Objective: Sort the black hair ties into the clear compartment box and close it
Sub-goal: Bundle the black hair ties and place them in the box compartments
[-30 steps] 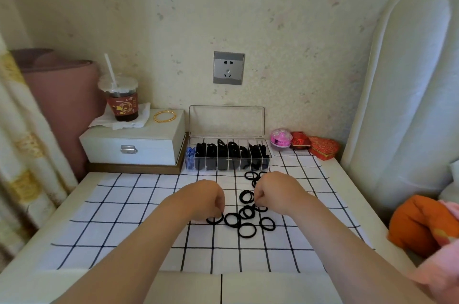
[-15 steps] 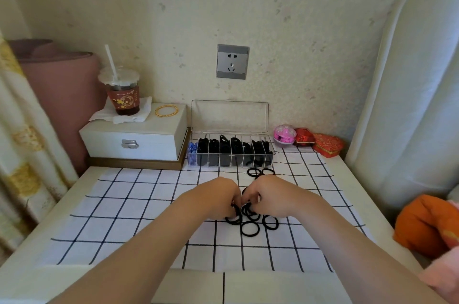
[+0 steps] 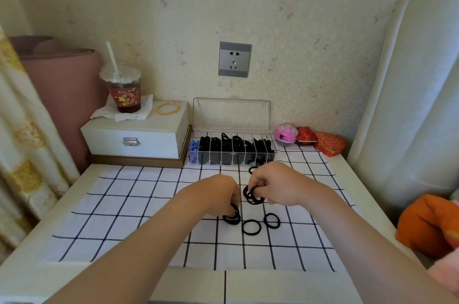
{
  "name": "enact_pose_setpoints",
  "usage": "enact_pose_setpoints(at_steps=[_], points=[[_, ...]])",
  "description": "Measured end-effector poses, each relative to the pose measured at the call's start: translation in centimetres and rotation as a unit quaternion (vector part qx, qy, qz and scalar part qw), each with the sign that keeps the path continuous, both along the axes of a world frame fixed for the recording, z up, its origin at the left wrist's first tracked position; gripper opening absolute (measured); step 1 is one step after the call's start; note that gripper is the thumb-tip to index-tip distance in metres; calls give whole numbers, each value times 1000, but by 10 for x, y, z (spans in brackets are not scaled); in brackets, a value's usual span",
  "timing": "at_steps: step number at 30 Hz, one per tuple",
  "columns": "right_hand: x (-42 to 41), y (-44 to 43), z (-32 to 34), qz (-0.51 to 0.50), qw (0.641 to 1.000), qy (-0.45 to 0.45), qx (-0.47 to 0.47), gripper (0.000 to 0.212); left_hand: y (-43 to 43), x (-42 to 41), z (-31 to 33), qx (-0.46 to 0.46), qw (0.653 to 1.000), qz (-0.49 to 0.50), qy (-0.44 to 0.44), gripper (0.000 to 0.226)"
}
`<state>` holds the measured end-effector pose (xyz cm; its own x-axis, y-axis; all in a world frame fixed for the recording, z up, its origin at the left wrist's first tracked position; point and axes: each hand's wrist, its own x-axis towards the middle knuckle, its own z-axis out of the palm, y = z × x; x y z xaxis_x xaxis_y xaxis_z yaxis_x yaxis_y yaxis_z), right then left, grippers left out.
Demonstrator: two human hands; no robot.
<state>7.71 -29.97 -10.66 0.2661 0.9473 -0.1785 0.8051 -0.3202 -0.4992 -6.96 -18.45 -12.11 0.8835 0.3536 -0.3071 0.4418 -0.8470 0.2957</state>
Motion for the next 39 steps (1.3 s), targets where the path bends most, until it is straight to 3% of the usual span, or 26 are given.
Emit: enact_pose_setpoints(at_steps=[2, 6, 9, 13, 18, 23, 27, 29, 33, 39], points=[[4, -4, 2, -19, 998, 56, -11, 19, -1, 1, 1, 2, 1000, 0, -1, 18], [8, -13, 0, 3, 995, 56, -82, 25, -4, 1, -1, 23, 999, -3, 22, 20], [9, -18, -5, 11, 992, 18, -121, 21, -6, 1, -3, 32, 999, -12, 28, 22], [9, -16, -14, 11, 993, -58, -103, 20, -5, 0, 0, 0, 1000, 2, -3, 22], [10, -16, -11, 22, 992, -53, -114, 11, 3, -2, 3, -80, 994, 28, -68, 16], [30, -17, -1, -85, 996, 35, -1, 24, 1, 1, 5, -217, 969, 55, -103, 22], [39, -15, -3, -102, 994, -25, 38, 29, -12, 4, 5, -295, 952, 32, -75, 20], [39, -13, -4, -107, 993, -18, 43, 33, -17, 6, 3, -275, 960, 7, -60, 19], [36, -6, -6, -99, 994, -29, 43, 35, -21, 10, -3, -141, 988, -42, -37, 18], [33, 0, -13, -107, 992, -68, 24, 32, -23, 14, -9, -84, 994, -60, -26, 14]])
